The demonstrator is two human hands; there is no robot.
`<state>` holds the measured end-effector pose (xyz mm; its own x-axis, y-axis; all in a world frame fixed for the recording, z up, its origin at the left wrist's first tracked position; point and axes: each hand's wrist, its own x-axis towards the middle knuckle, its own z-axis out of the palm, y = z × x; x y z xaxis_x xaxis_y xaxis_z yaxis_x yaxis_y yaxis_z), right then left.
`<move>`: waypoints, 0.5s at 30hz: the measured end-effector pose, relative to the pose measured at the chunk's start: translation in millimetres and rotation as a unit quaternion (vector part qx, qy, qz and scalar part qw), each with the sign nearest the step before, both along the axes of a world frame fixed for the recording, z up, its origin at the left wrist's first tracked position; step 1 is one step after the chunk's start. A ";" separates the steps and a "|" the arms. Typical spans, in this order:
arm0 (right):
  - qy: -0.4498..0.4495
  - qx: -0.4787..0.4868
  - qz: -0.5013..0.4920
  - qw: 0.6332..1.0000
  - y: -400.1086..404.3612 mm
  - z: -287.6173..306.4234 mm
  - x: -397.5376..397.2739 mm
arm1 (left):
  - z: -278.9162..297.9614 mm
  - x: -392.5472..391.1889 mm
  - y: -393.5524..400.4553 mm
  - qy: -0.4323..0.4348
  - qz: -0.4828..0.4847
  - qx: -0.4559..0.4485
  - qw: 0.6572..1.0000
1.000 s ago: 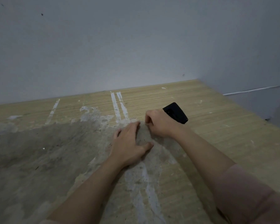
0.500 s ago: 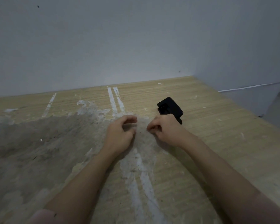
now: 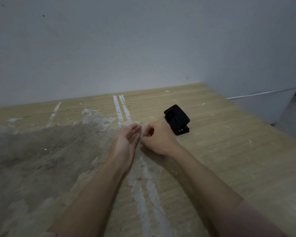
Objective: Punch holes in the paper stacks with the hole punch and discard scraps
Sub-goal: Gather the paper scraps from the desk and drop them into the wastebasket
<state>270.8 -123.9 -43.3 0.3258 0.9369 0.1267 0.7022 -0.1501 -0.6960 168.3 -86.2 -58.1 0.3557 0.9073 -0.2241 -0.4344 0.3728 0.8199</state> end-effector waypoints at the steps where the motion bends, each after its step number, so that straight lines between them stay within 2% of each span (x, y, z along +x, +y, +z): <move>1: 0.066 0.034 0.010 0.997 -3.7 2.4 -8.1 | 0.3 -3.2 -0.3 -0.047 -0.012 -0.032 0.998; 3: 0.139 0.089 0.041 0.985 -8.0 5.7 -23.7 | 1.7 -11.9 -0.9 -0.137 -0.056 -0.089 0.985; 5: 0.084 0.121 0.086 0.985 -5.4 5.8 -34.4 | 0.5 -20.0 0.8 -0.204 -0.094 -0.126 0.966; 8: -0.028 0.152 0.128 0.980 -0.1 2.3 -41.6 | -3.4 -25.7 6.1 -0.259 -0.117 -0.146 0.948; 11: -0.089 0.160 0.140 0.973 1.9 0.0 -42.8 | -4.2 -26.0 8.8 -0.274 -0.114 -0.154 0.943; 15: -0.059 0.172 0.140 0.973 4.7 -1.5 -38.1 | -0.6 -23.2 8.3 -0.253 -0.114 -0.151 0.949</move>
